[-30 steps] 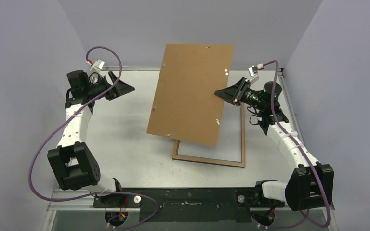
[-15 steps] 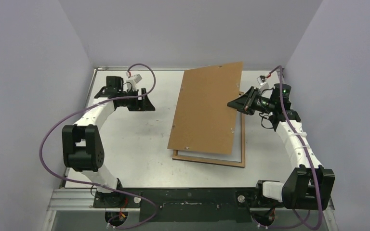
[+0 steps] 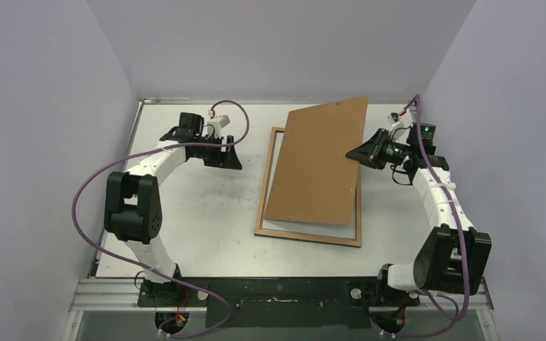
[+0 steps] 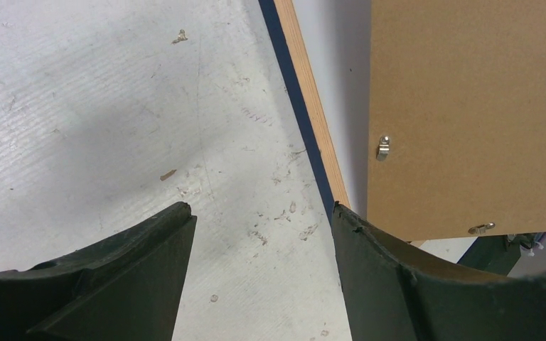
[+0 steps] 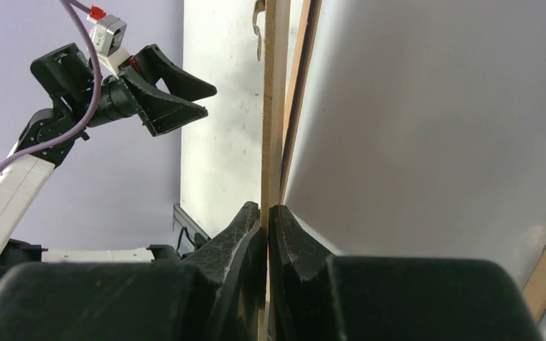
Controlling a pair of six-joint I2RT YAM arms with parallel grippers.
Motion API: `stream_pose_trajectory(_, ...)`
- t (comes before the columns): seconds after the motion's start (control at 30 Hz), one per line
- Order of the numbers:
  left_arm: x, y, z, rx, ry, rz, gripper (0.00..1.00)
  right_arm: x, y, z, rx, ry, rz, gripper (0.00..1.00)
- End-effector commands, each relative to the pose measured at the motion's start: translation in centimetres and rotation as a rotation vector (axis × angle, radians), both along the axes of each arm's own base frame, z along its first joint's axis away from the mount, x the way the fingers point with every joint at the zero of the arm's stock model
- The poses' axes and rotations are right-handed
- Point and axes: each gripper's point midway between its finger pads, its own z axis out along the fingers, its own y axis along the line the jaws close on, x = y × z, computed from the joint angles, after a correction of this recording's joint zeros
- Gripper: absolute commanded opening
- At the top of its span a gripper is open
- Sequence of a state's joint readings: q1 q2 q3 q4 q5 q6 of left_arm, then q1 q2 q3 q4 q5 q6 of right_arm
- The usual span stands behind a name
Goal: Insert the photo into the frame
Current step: Place the photo frame item in the photo frame.
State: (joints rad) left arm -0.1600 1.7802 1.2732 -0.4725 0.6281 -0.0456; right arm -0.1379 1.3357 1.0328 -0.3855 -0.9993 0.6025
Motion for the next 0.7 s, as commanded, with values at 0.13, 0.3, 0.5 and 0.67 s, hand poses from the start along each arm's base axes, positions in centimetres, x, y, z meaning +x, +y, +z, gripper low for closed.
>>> stream_pose_trajectory(0.13,1.0,-0.5,2.0,0.003,-0.076,-0.020,0.68,1.6,0.0,2.9,0.005,-0.127,0.049,0.05)
stream_pose_trajectory(0.3,0.7,-0.3,1.9,0.011,-0.073,-0.022,0.67,1.5,0.0,2.5,0.008,-0.115,0.049,0.05)
stream_pose_trajectory(0.5,0.6,-0.3,1.9,0.009,-0.071,-0.022,0.67,1.5,0.1,2.1,0.017,-0.096,0.048,0.05)
stream_pose_trajectory(0.67,0.6,-0.3,2.0,0.011,-0.074,-0.024,0.67,1.4,0.4,1.3,0.034,-0.076,0.052,0.05)
